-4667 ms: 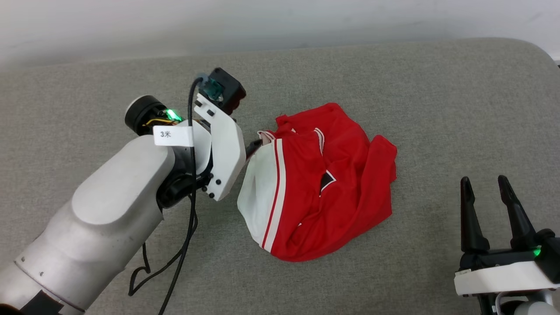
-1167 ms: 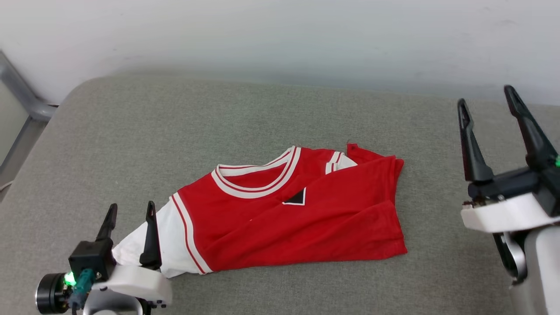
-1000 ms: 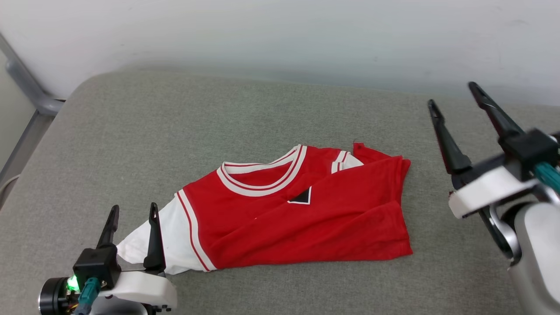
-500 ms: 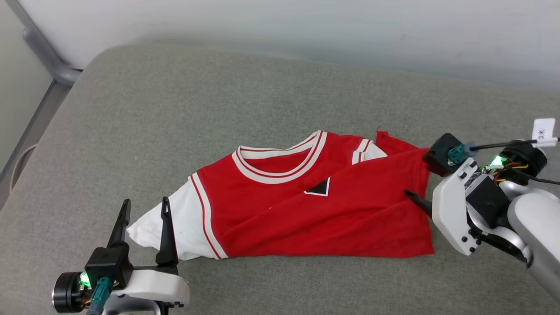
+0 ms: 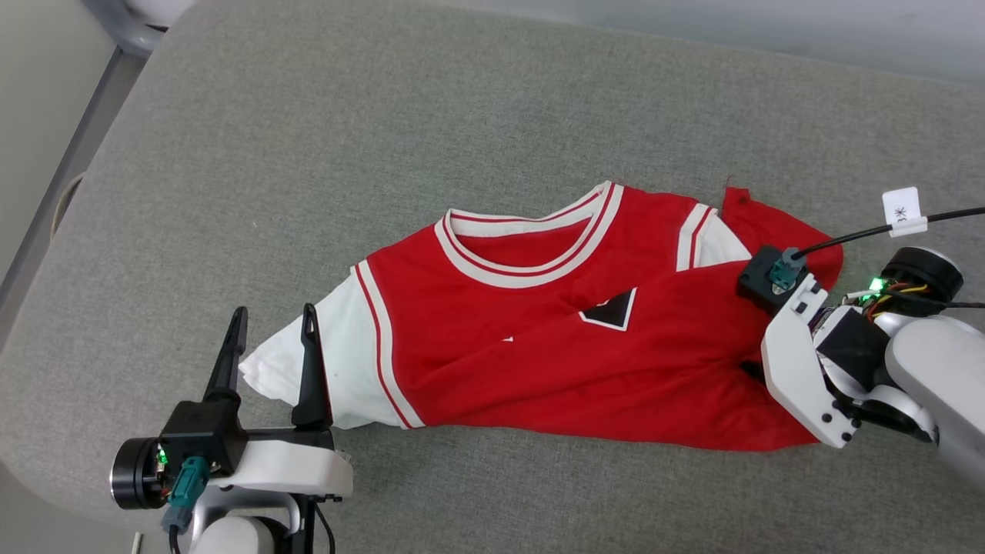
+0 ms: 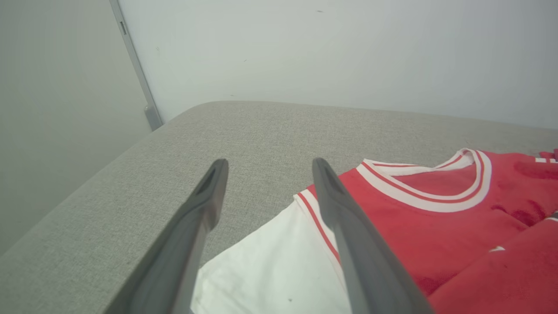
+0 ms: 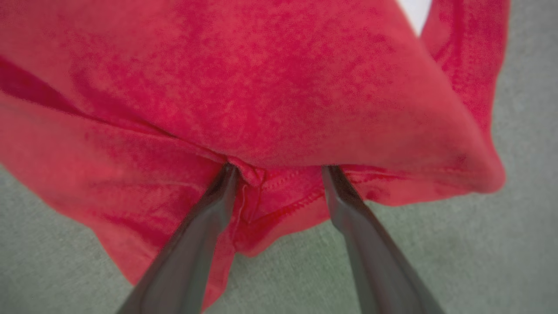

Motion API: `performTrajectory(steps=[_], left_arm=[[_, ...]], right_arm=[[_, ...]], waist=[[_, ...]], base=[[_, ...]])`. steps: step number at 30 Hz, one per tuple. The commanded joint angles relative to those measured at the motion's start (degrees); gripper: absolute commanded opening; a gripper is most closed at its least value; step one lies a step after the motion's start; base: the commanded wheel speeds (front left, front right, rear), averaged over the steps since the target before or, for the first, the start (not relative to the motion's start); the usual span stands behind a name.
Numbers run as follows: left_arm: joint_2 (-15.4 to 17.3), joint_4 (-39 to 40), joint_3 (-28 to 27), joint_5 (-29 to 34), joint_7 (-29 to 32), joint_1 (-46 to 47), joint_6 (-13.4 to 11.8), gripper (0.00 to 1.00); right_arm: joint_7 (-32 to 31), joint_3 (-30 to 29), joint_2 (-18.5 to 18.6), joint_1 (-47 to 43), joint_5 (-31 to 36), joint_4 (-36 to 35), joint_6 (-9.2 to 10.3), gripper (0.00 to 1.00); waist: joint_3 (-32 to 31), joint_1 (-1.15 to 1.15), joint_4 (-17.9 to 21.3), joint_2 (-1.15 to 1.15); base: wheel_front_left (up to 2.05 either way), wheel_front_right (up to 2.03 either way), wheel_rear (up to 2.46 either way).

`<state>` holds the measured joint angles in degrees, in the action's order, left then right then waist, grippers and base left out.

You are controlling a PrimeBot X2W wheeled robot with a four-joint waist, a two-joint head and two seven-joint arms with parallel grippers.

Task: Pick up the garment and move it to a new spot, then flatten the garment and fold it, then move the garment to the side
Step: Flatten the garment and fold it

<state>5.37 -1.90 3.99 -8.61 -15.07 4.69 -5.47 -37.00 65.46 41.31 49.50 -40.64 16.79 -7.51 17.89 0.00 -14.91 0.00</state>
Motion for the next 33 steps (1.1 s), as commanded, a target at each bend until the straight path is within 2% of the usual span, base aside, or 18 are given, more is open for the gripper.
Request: performTrajectory(steps=[1, 5, 6, 7, 8, 13, 19, 28, 31, 33], left_arm=[[-0.23, 0.01, -0.30, 0.48, -0.14, 0.84, 0.39, 1.00], [-1.18, -0.23, -1.28, 1.29, -0.14, 1.30, 1.21, 1.00], [-1.31, -0.21, -1.52, 1.46, -0.14, 1.22, 1.34, 1.00], [-1.44, -0.27, -1.78, 1.70, -0.14, 1.03, 1.34, 1.00], [-1.50, -0.33, -1.94, 1.91, -0.14, 0.79, 1.48, 1.00], [-1.78, -1.14, -2.98, 2.77, -0.14, -0.26, 1.95, 1.00], [-1.90, -2.13, -4.40, 3.71, -0.15, -2.29, 2.67, 1.00], [-1.90, -2.40, -6.11, 4.56, -0.15, -6.13, 3.45, 1.00], [-1.87, -2.53, -6.96, 4.81, -0.15, -8.06, 3.79, 1.00], [-1.89, -2.52, -7.17, 4.81, -0.15, -8.45, 3.85, 1.00]], right_arm=[[-0.56, 2.97, -0.75, -1.78, -0.87, 1.66, 0.03, 1.00], [-0.56, 6.93, -1.09, -2.40, -3.55, 3.59, 0.03, 1.00], [-0.35, 7.42, -1.20, -2.22, -3.94, 3.79, 0.02, 0.36], [0.22, 7.72, -1.28, -1.88, -4.25, 3.93, 0.02, 0.36], [0.90, 7.80, -1.32, -1.42, -4.60, 4.01, 0.03, 0.00], [7.42, 6.73, -1.57, 2.04, -5.96, 3.59, 0.07, 0.00], [13.93, 4.78, 0.85, 3.35, -6.53, 1.06, 0.07, 0.00], [18.65, -1.13, 6.92, -3.48, -7.46, -6.17, 0.07, 0.00], [19.41, -5.95, 9.70, -10.97, -7.71, -10.66, 0.06, 0.00], [19.40, -7.29, 10.21, -13.11, -7.84, -11.59, 0.07, 0.00]], waist=[[0.92, 0.00, -0.59, 0.00], [1.17, 0.00, -0.52, 0.00], [1.00, 0.00, -0.34, 0.00], [0.79, 0.00, -0.13, 0.00], [0.50, 0.00, 0.12, 0.00], [-2.04, 0.00, 1.65, 0.00], [-6.64, 0.00, 4.08, 0.00], [-12.06, 0.00, 7.61, 0.00], [-14.21, 0.00, 9.27, 0.00], [-14.64, 0.00, 9.66, 0.00]], base=[[0.00, 0.00, 0.00], [0.00, 0.00, 0.00], [0.00, 0.00, 0.00], [0.00, 0.00, 0.00], [0.00, 0.00, 0.00], [0.00, 0.00, 0.00], [0.00, 0.00, 0.00], [0.00, 0.00, 0.00], [0.00, 0.00, 0.00], [0.00, 0.00, 0.00]])
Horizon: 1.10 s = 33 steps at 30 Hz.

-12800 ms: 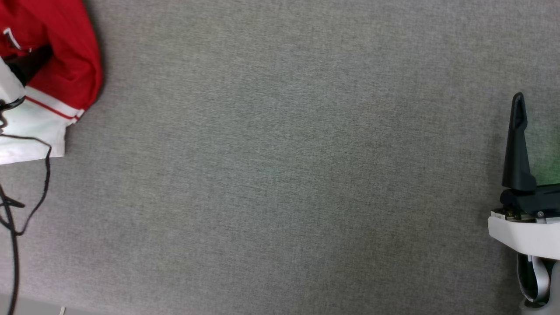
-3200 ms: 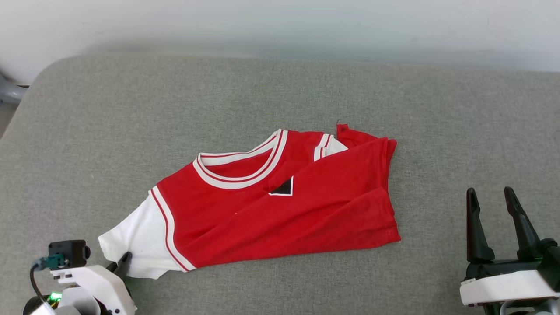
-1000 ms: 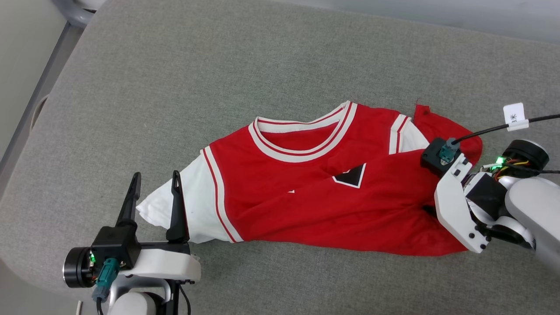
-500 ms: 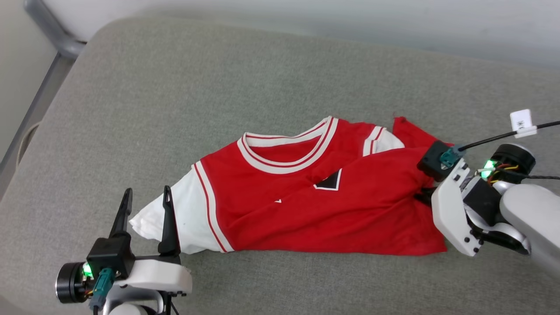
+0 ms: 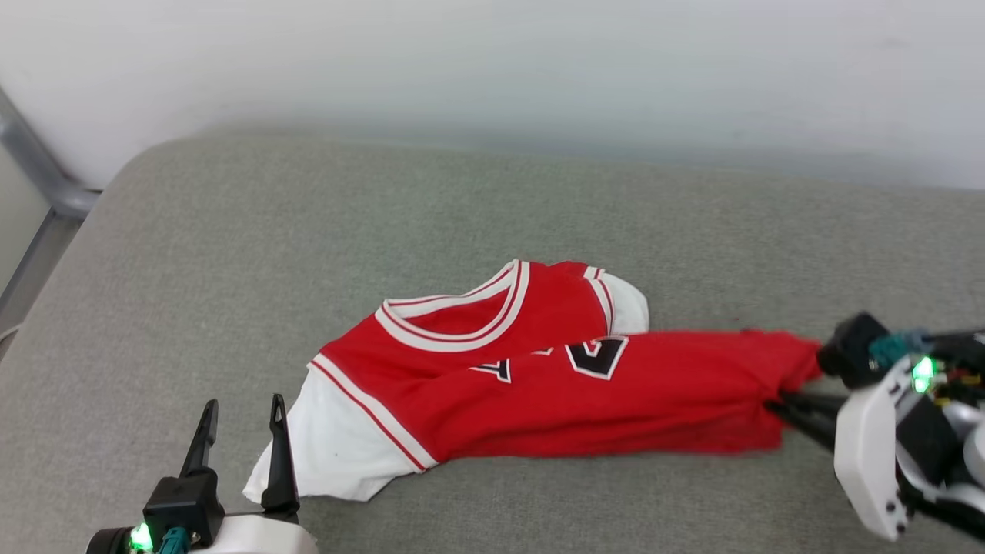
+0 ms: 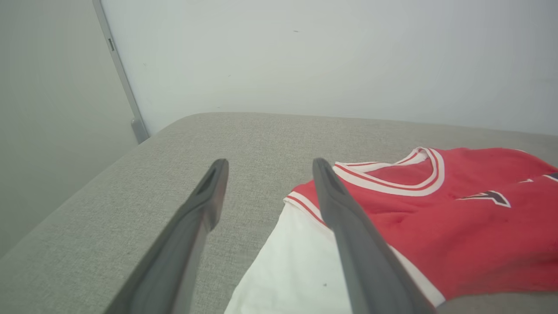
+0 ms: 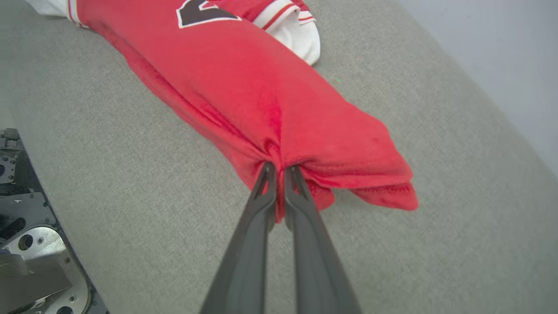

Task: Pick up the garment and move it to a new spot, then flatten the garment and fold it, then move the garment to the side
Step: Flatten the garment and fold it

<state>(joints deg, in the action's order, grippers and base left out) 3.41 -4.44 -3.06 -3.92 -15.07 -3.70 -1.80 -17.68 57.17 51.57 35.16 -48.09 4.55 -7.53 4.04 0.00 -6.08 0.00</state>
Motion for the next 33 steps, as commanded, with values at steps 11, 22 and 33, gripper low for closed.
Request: performTrajectory(steps=[11, 22, 33], left_arm=[[-0.10, -0.27, -0.64, 0.44, -0.15, -1.62, 0.64, 1.00], [-0.20, -0.99, -1.39, 0.69, -0.15, -0.99, 1.03, 1.00], [-0.26, -0.44, -1.44, 1.57, -0.15, -1.48, 1.28, 1.00]], right_arm=[[-2.40, -12.19, -3.96, -28.45, 2.21, -3.42, 0.08, 0.00], [-0.64, -23.10, -14.21, -39.64, 8.58, -0.91, 0.08, 1.00], [1.73, -37.20, -16.20, -34.54, 13.16, -14.56, 0.06, 1.00]], waist=[[-2.00, 0.00, 2.96, 0.00], [-1.15, 0.00, 3.31, 0.00], [-1.56, 0.00, 3.12, 0.00]], base=[[0.00, 0.00, 0.00], [0.00, 0.00, 0.00], [0.00, 0.00, 0.00]])
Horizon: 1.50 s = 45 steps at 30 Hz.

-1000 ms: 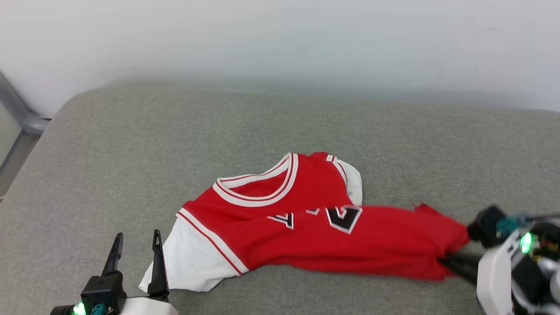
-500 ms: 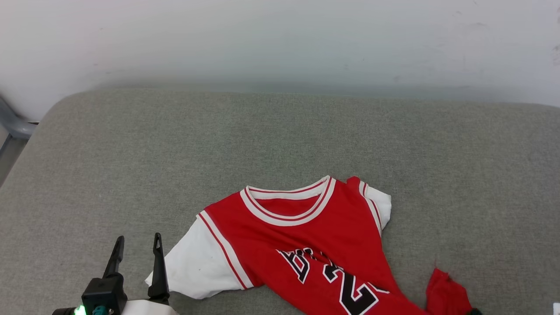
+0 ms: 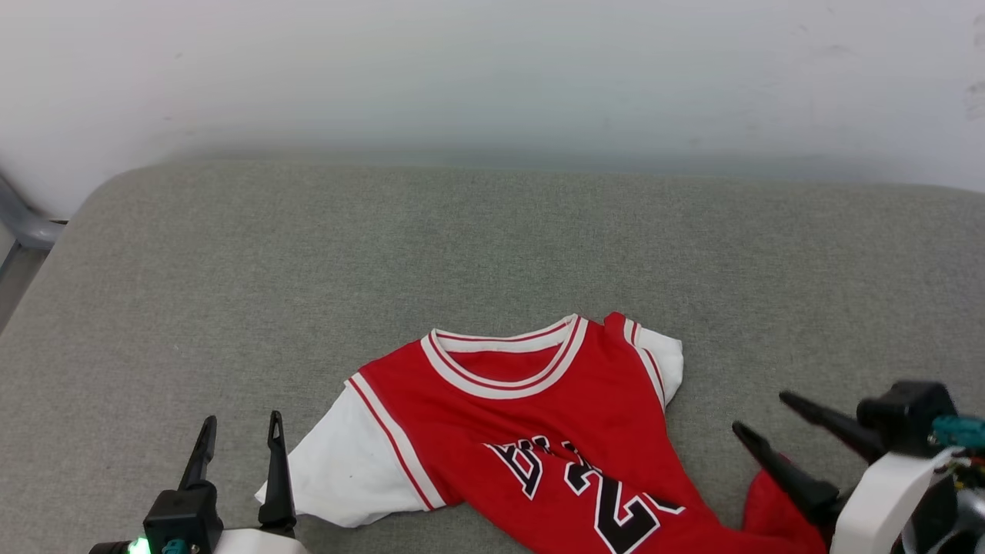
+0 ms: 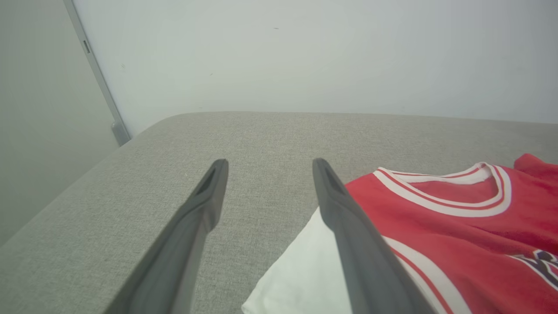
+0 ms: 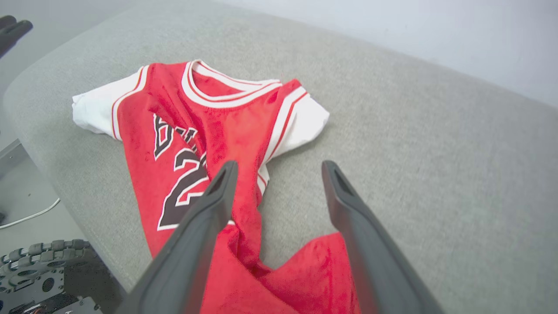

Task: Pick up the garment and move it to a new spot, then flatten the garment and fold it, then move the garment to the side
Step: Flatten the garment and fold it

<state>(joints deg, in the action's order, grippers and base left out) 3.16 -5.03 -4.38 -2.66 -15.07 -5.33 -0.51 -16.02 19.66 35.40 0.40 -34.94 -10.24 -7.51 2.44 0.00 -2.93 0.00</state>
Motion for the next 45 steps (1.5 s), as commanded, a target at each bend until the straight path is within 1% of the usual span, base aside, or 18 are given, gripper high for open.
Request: performTrajectory(steps=[1, 4, 8, 11, 16, 20, 24, 26, 30, 34, 38, 39, 40, 45], left_arm=[[-0.01, 0.22, -0.07, 0.42, -0.15, 0.39, 0.02, 1.00], [-0.03, 0.31, 0.26, 0.51, -0.15, 1.39, 0.27, 1.00], [-0.04, 0.42, 0.74, 0.57, -0.15, 2.61, 0.56, 1.00], [-0.08, 0.58, 1.29, 0.59, -0.15, 3.80, 0.72, 1.00], [-0.16, 0.80, 2.30, 0.12, -0.15, 5.71, 0.80, 1.00], [-0.23, 0.93, 3.26, -0.35, -0.15, 7.37, 0.67, 1.00], [-0.28, 1.15, 4.10, -0.96, -0.15, 9.20, 0.46, 1.00], [-0.30, 1.34, 4.60, -1.18, -0.15, 10.00, 0.39, 1.00], [-0.31, 1.57, 5.47, -2.22, -0.15, 11.24, -0.18, 1.00], [-0.31, 1.40, 6.43, -2.99, -0.15, 12.06, -0.70, 1.00], [-0.30, 1.26, 6.58, -3.16, -0.15, 12.32, -1.05, 1.00], [-0.31, 1.23, 6.48, -3.16, -0.15, 12.22, -1.21, 1.00], [-0.31, 1.18, 6.30, -3.07, -0.15, 11.97, -1.30, 1.00], [-0.30, 0.61, 5.82, -2.37, -0.15, 11.35, -0.84, 1.00]], right_arm=[[-0.15, -0.41, 0.22, 1.55, 0.74, -0.71, 0.04, 1.00], [-1.72, -0.77, 1.36, 6.87, 2.57, -2.34, 0.04, 1.00], [-5.51, 3.14, 3.11, 16.14, 3.02, -2.02, 0.05, 1.00], [-9.57, 7.55, 4.04, 23.29, 1.79, -0.18, 0.05, 1.00], [-19.33, 17.12, 5.98, 34.73, -2.29, 5.56, 0.06, 1.00], [-25.65, 24.19, 6.06, 42.36, -4.80, 10.37, 0.06, 1.00], [-30.15, 30.28, 5.37, 48.16, -6.66, 15.54, 0.05, 1.00], [-31.26, 33.15, 5.31, 50.41, -6.68, 17.93, 0.06, 1.00], [-30.95, 37.83, 4.35, 53.12, -6.96, 23.68, 0.06, 1.00], [-30.24, 43.24, 3.76, 53.52, -7.91, 28.15, 0.03, 1.00], [-28.62, 48.14, 3.14, 52.56, -9.76, 30.48, 0.02, 1.00], [-27.76, 49.13, 2.98, 52.87, -10.07, 30.56, 0.02, 0.39], [-26.47, 49.72, 2.74, 53.30, -10.44, 30.38, 0.02, 0.00], [-18.87, 49.87, 2.77, 55.89, -12.10, 30.62, 0.04, 0.00]], waist=[[0.27, 0.00, -0.14, 0.00], [1.18, 0.00, -0.83, 0.00], [2.84, 0.00, -1.96, 0.00], [4.45, 0.00, -3.17, 0.00], [7.42, 0.00, -5.40, 0.00], [9.96, 0.00, -7.22, 0.00], [12.64, 0.00, -9.06, 0.00], [13.94, 0.00, -9.84, 0.00], [16.14, 0.00, -10.98, 0.00], [17.49, 0.00, -11.79, 0.00], [17.88, 0.00, -11.78, 0.00], [17.83, 0.00, -11.58, 0.00], [17.68, 0.00, -11.27, 0.00], [15.99, 0.00, -9.83, 0.00]], base=[[0.00, 0.00, 0.00], [0.00, 0.00, 0.00], [0.00, 0.00, 0.00], [0.00, 0.00, 0.00], [0.00, 0.00, 0.00], [0.00, 0.00, 0.00], [0.00, 0.00, 0.00], [0.00, 0.00, 0.00], [0.00, 0.00, 0.00], [0.00, 0.00, 0.00], [0.00, 0.00, 0.00], [0.00, 0.00, 0.00], [0.00, 0.00, 0.00], [0.00, 0.00, 0.00]])
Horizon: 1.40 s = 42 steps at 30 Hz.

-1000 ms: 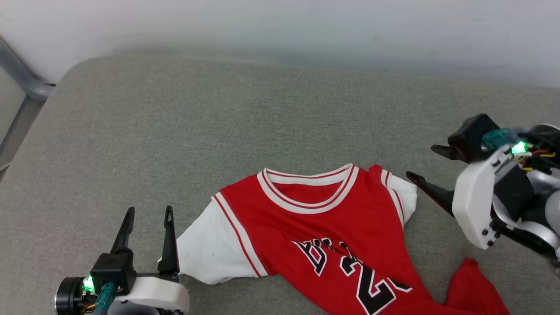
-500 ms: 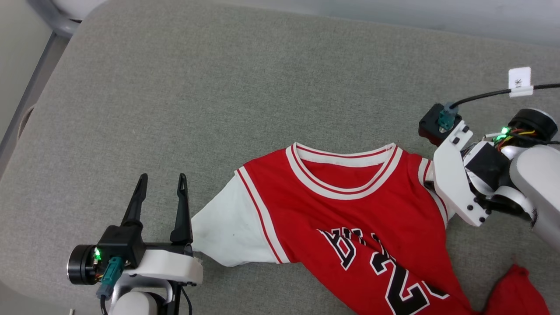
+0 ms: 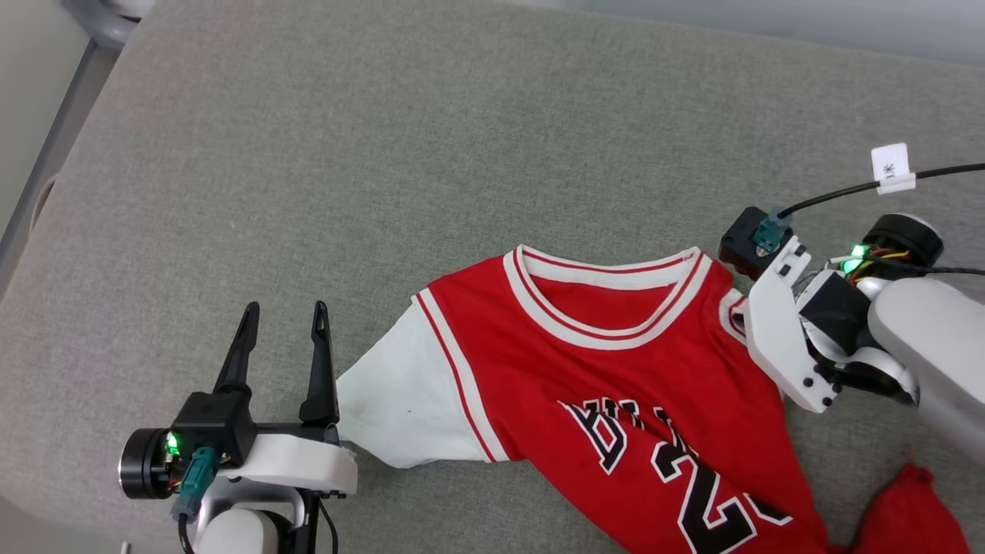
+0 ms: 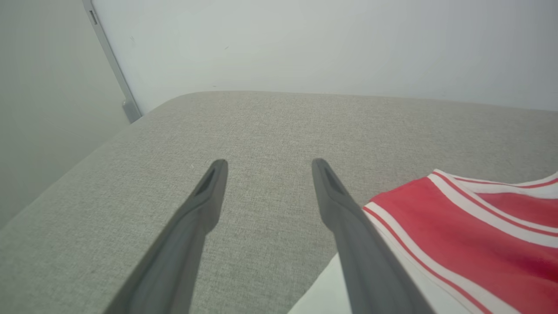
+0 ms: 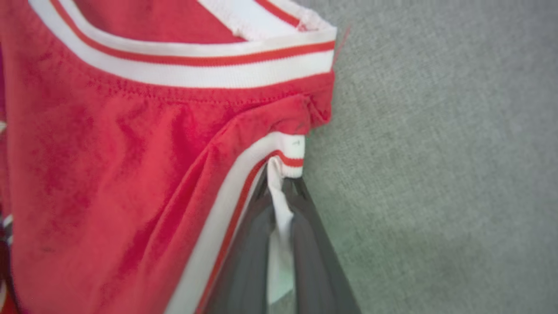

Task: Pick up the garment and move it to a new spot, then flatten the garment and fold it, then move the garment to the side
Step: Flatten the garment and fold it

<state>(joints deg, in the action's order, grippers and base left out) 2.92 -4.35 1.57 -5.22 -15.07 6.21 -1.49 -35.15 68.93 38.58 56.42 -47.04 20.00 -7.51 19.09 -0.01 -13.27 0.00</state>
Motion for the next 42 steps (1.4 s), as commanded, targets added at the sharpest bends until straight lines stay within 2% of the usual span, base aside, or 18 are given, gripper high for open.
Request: performTrajectory(steps=[1, 6, 7, 9, 10, 14, 21, 27, 35, 42], left_arm=[[-0.06, -0.17, -0.23, 0.43, -0.15, -0.36, 0.21, 1.00], [-0.05, -0.47, -1.09, 1.23, -0.15, -2.12, 0.39, 1.00], [-0.05, -0.47, -1.09, 1.23, -0.15, -2.12, 0.39, 1.00], [-0.06, -0.50, -1.66, 1.66, -0.15, -3.90, 0.41, 1.00], [-0.06, -0.50, -1.66, 1.66, -0.15, -3.90, 0.41, 1.00], [-0.03, -0.28, -2.67, 2.12, -0.15, -6.26, 0.63, 1.00], [-0.02, 0.57, -3.37, 2.64, -0.15, -8.88, 0.73, 1.00], [-0.03, 0.98, -3.42, 2.83, -0.15, -8.94, 0.94, 1.00], [-0.03, 1.08, -2.59, 2.54, -0.15, -6.86, 1.34, 1.00], [-0.06, 1.24, -1.43, 1.50, -0.15, -4.31, 1.33, 1.00]], right_arm=[[2.17, 0.51, -0.33, 0.31, -0.01, 0.05, 0.04, 0.00], [10.40, -0.80, 1.15, -1.39, -1.82, -1.44, 0.04, 0.00], [10.40, -0.80, 1.15, -1.39, -1.82, -1.44, 0.04, 0.00], [14.16, -2.11, 3.03, -3.42, -2.72, -3.41, 0.04, 0.00], [14.16, -2.11, 3.03, -3.42, -2.72, -3.41, 0.04, 0.00], [17.27, -4.86, 7.14, -7.64, -3.79, -6.30, 0.04, 0.00], [20.11, -14.14, 14.94, -17.13, -5.54, -9.38, 0.05, 0.00], [20.77, -24.46, 18.34, -23.78, -5.62, -8.24, 0.05, 0.00], [17.44, -36.13, 16.86, -28.57, -2.21, -6.31, 0.05, 0.00], [11.56, -41.12, 12.04, -23.82, 3.58, -3.92, 0.05, 0.00]], waist=[[-1.23, 0.01, 0.81, 0.00], [-5.06, 0.01, 2.75, 0.00], [-5.06, 0.01, 2.75, 0.00], [-7.60, 0.01, 4.07, 0.00], [-7.60, 0.01, 4.07, 0.00], [-10.40, 0.01, 5.81, 0.00], [-12.46, 0.01, 8.38, 0.00], [-12.26, 0.01, 9.70, 0.00], [-9.57, 0.01, 8.17, 0.00], [-4.58, 0.01, 5.16, 0.00]], base=[[0.00, 0.00, 0.00], [0.00, 0.00, 0.00], [0.00, 0.00, 0.00], [0.00, 0.00, 0.00], [0.00, 0.00, 0.00], [0.00, 0.00, 0.00], [0.00, 0.00, 0.00], [0.00, 0.00, 0.00], [0.00, 0.00, 0.00], [0.00, 0.00, 0.00]])
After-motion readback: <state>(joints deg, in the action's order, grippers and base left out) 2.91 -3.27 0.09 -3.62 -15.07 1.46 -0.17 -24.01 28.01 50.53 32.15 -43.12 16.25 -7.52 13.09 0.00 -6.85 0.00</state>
